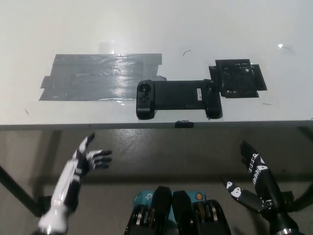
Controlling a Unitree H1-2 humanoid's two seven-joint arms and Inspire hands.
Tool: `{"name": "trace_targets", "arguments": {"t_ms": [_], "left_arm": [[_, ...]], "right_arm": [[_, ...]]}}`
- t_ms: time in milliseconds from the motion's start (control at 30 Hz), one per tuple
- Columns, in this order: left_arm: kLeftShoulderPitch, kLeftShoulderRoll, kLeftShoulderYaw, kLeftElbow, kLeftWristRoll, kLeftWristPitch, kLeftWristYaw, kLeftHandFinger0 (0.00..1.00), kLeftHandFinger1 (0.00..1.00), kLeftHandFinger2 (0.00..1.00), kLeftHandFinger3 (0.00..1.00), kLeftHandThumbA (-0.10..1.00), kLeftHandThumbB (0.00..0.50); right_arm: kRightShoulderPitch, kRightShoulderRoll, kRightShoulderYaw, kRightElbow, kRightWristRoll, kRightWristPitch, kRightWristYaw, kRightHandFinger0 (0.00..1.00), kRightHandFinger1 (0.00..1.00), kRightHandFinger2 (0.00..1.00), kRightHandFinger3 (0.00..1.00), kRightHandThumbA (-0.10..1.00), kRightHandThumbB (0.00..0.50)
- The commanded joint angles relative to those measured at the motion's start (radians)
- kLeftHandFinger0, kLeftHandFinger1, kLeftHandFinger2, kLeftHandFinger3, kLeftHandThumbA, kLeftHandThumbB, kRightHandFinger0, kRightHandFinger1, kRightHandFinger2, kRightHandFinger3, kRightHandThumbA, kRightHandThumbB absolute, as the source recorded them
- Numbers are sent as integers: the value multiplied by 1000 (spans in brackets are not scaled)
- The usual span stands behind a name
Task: A controller is being placed at the center of the desk near the left hand and the robot uses its left hand's index finger to press a button at the left area of the controller
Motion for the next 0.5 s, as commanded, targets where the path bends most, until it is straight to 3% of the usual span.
{"name": "trace_targets", "arguments": {"t_ms": [0, 100, 167, 233, 333, 467], "left_arm": [[-155, 91, -24, -53, -123, 227, -152, 0, 0, 0, 1000, 1000, 263], [-227, 127, -26, -30, -221, 310, -219, 13, 1, 19, 1000, 1000, 256], [-328, 168, -31, 30, -299, 400, -302, 112, 14, 86, 1000, 1000, 271], [-389, 188, -44, 87, -293, 422, -339, 231, 82, 208, 1000, 1000, 294], [-469, 204, -68, 182, -269, 458, -375, 278, 74, 234, 1000, 1000, 314], [-552, 211, -101, 307, -260, 482, -420, 110, 1, 205, 1000, 1000, 314]], "right_arm": [[-1, -10, 4, -23, -7, -35, 11, 1000, 1000, 1000, 1000, 712, 217], [-3, -12, 2, -21, -3, -37, 13, 1000, 1000, 1000, 1000, 697, 229], [-10, -17, 1, -14, -9, -43, 11, 1000, 1000, 1000, 1000, 700, 236], [-11, -19, 1, -21, -12, -30, 11, 1000, 1000, 1000, 1000, 706, 240], [-15, -17, 3, -20, -11, -32, 12, 1000, 1000, 1000, 1000, 701, 237], [-14, -22, 5, -18, -22, -43, 11, 1000, 1000, 1000, 1000, 698, 224]]}}
